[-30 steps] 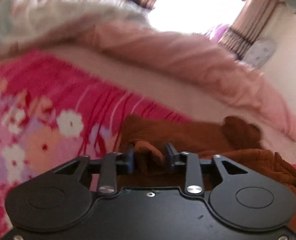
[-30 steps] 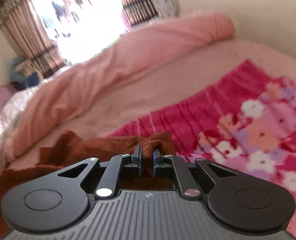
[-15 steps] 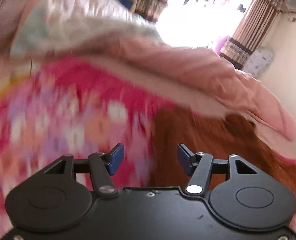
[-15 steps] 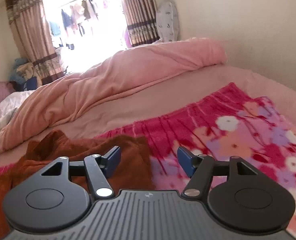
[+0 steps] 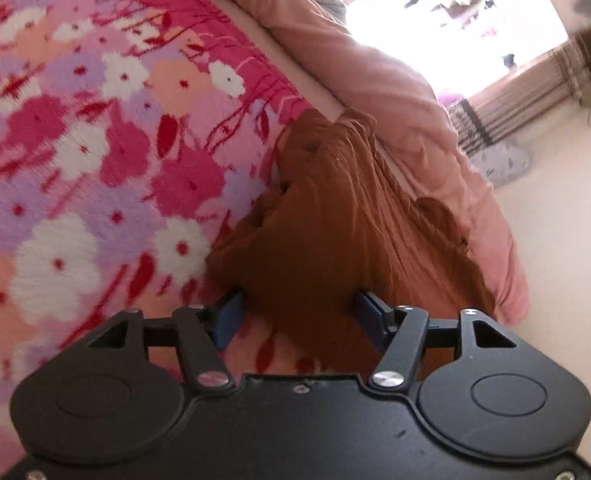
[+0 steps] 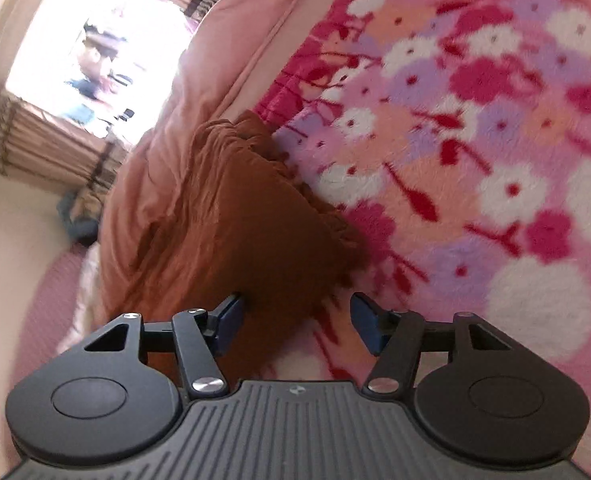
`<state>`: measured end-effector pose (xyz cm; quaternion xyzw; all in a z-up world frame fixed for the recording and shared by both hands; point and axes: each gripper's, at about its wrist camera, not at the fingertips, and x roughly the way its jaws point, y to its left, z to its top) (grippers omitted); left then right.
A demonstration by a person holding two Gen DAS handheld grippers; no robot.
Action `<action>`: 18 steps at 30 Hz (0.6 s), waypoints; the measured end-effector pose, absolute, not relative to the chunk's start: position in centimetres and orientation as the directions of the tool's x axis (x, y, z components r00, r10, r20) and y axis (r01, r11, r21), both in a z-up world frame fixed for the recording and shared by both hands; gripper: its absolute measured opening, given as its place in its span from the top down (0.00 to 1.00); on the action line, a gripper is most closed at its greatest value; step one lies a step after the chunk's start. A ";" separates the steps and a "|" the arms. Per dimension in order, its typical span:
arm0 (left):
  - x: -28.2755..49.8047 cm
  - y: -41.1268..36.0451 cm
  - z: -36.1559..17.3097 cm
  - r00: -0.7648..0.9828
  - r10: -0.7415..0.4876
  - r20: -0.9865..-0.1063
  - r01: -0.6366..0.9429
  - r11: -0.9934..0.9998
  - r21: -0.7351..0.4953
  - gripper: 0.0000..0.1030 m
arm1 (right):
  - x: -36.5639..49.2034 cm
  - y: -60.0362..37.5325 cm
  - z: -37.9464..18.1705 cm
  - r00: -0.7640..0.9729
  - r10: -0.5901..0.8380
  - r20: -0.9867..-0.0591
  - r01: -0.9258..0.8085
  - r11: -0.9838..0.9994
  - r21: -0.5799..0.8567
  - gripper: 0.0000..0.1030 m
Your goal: Fold large clothes
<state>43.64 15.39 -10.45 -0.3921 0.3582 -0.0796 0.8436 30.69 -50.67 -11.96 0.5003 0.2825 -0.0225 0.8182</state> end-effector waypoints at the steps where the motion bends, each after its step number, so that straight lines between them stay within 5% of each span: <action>1: 43.8 15.5 -10.6 0.735 -0.419 -0.533 -0.162 0.655 -0.738 0.36 | 31.0 -50.8 -12.1 0.851 0.248 -0.462 0.307 0.479 0.822 0.30; 6: 44.8 16.2 -11.7 0.754 -0.453 -0.476 -0.195 0.538 -0.820 0.30 | 32.3 -51.1 -12.9 0.866 0.253 -0.431 0.305 0.415 0.857 0.20; 12: 46.2 15.9 -11.8 0.755 -0.448 -0.478 -0.238 0.492 -0.837 0.31 | 33.4 -51.5 -13.4 0.877 0.227 -0.423 0.325 0.368 0.871 0.20; 14: 46.5 15.4 -11.0 0.742 -0.430 -0.514 -0.256 0.526 -0.811 0.39 | 33.9 -51.1 -13.1 0.868 0.209 -0.451 0.342 0.408 0.847 0.41; 15: 46.6 15.1 -10.4 0.729 -0.416 -0.543 -0.260 0.565 -0.783 0.65 | 34.0 -50.9 -12.8 0.864 0.201 -0.461 0.345 0.431 0.834 0.46; 16: 46.9 14.9 -10.1 0.716 -0.423 -0.555 -0.250 0.587 -0.770 0.77 | 34.0 -50.8 -12.5 0.865 0.197 -0.462 0.340 0.446 0.828 0.55; 18: 46.5 14.9 -8.6 0.728 -0.441 -0.524 -0.207 0.587 -0.782 0.84 | 33.6 -50.8 -11.6 0.871 0.204 -0.448 0.320 0.456 0.830 0.68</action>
